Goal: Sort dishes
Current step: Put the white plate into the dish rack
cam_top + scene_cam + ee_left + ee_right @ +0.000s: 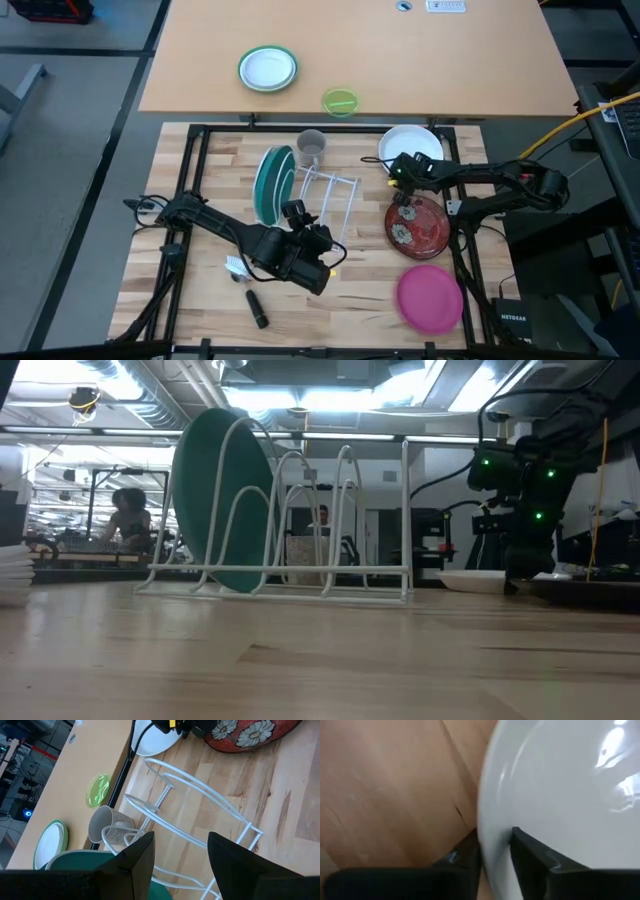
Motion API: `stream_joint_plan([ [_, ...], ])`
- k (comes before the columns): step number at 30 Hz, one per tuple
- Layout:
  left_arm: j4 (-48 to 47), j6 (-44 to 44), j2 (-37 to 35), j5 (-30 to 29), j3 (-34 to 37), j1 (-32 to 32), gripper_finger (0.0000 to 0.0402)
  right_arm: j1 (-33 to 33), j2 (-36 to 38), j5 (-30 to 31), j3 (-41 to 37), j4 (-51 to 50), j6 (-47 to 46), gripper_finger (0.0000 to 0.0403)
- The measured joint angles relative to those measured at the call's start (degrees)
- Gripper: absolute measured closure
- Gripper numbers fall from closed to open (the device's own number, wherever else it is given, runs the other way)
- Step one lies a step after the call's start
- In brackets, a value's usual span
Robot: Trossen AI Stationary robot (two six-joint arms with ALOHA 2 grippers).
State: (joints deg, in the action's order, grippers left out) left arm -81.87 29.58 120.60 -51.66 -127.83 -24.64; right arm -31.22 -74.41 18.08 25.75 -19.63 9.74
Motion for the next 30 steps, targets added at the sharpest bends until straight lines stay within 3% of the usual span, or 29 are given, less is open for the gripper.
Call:
stream_joint_plan([
  [5, 0.0, 0.0, 0.0, 0.0, 0.0, 0.0, 0.0231, 0.0, -0.9, -0.3, 0.0, 0.5, 4.8, 0.0355],
  [16, 0.0, -0.1, 0.0, 0.0, 0.0, 0.0, 0.0231, 4.0, -0.4, -0.1, 3.0, -0.9, 4.8, 0.0363],
  [30, -0.1, -0.1, 0.0, 0.0, 0.0, 0.0, 0.0231, 8.6, -0.4, -1.7, 15.7, -12.1, 4.1, 0.0383],
])
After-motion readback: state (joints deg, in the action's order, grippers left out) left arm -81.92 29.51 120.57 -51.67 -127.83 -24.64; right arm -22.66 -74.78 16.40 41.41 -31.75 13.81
